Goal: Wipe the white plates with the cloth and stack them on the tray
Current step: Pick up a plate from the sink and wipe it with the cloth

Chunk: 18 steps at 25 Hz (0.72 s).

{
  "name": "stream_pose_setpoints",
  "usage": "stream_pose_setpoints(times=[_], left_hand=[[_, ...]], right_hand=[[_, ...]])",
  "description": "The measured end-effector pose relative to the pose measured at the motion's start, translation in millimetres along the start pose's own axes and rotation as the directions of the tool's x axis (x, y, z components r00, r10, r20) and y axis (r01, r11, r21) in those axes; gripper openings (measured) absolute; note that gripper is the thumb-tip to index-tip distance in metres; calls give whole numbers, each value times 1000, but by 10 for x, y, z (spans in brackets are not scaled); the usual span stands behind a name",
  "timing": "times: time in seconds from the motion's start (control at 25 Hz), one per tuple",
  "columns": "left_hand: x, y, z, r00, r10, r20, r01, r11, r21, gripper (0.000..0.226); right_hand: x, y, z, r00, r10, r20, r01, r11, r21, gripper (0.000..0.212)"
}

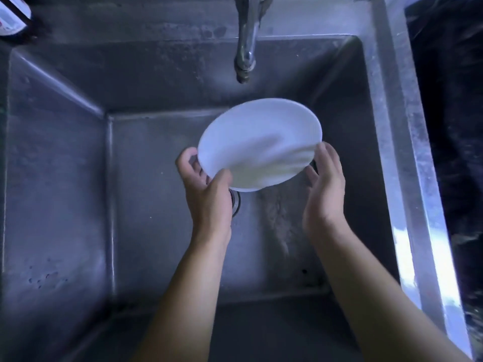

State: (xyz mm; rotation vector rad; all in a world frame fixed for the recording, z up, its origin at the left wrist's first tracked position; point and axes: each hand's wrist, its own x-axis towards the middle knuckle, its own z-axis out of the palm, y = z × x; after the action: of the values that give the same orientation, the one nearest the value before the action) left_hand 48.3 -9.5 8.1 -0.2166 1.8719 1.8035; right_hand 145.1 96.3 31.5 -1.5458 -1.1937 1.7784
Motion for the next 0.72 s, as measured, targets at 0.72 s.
stream_pose_setpoints(times=[0.72], left_hand=[[-1859,1557,-447,669,143,730,-560,742,368,95]], right_hand=[[-1381,-814,-1336,978,80,192,-132,951,280,57]])
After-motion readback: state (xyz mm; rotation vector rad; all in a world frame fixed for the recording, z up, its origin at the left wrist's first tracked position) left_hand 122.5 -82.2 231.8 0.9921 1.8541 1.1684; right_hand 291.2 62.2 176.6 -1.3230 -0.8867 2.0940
